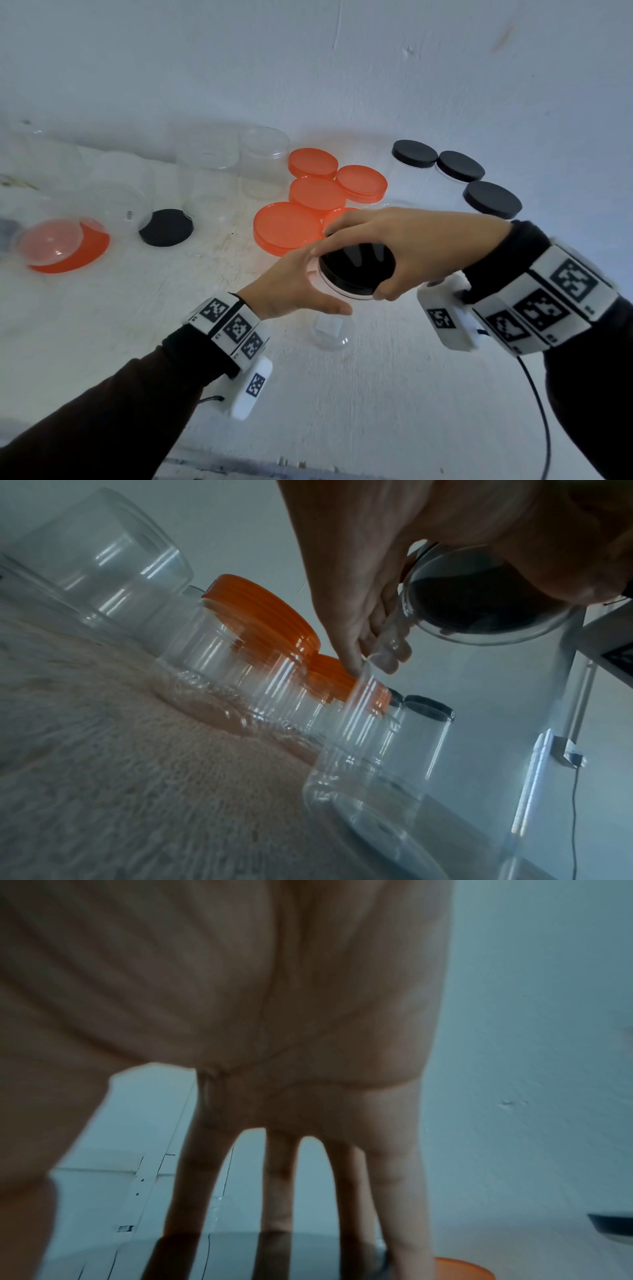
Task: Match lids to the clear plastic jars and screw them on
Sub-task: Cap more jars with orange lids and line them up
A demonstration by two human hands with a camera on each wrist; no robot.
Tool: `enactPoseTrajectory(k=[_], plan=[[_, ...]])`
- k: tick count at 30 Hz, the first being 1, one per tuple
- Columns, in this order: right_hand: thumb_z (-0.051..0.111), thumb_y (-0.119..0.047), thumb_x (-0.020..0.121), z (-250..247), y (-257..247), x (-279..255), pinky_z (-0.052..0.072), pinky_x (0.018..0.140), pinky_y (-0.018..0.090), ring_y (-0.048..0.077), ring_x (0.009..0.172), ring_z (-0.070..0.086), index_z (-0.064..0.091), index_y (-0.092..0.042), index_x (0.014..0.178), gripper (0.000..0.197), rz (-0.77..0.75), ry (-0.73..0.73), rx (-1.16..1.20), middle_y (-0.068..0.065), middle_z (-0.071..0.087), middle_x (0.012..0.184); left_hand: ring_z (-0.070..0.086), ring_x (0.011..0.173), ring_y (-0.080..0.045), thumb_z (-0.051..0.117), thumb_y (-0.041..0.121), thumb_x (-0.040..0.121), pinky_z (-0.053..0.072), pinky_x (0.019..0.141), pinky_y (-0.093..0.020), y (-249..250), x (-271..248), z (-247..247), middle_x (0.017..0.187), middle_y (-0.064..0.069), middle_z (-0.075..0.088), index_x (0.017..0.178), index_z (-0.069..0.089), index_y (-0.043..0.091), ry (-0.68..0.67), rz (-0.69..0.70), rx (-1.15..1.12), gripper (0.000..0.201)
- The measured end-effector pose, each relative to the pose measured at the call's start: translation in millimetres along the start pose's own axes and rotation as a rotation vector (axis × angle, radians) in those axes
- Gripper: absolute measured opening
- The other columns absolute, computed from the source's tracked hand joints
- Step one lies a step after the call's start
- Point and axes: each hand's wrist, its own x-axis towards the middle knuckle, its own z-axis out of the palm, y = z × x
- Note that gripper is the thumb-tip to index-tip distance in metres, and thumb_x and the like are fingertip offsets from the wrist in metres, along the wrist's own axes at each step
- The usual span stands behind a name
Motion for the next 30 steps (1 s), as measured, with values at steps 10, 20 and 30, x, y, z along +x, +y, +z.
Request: enactPoseTrajectory(k=[10, 20, 30], plan=[[0.076, -0.029, 0.066, 4, -5, 1, 0.043, 0.089, 0.026, 0.006, 0.104, 0.044, 0.043, -0.047, 0.129, 0.073, 0.017, 0.059, -0.053, -0.014, 0.042, 0.122, 0.057, 0.105, 0.005, 0.084, 0.003, 0.058, 0.041, 0.086, -0.008, 0, 0, 1, 0.108, 0.015, 0.063, 0.117, 0.051, 0.027, 0.004, -0.009, -0.022, 0.071], [0.058, -0.070, 0.068, 20, -26, 5, 0.046, 0.065, 0.027, 0.013, 0.071, 0.049, 0.059, -0.018, 0.101, 0.061, 0.271, 0.365, -0.258, -0.005, 0.048, 0.074, 0.055, 0.113, -0.005, 0.084, 0.031, 0.052, 0.044, 0.096, -0.023, -3, -1, 7, 0.118, 0.009, 0.062, 0.124, 0.049, 0.021, 0.023, 0.032, -0.044, 0.080], [0.074, -0.046, 0.066, 0, -15, -1, 0.046, 0.081, 0.027, 0.010, 0.095, 0.047, 0.045, -0.044, 0.126, 0.066, 0.131, 0.088, -0.134, -0.009, 0.045, 0.108, 0.053, 0.109, 0.005, 0.087, 0.013, 0.057, 0.039, 0.091, -0.010, -2, 1, 4, 0.114, 0.016, 0.059, 0.119, 0.045, 0.036, 0.016, 0.035, 0.042, 0.078]])
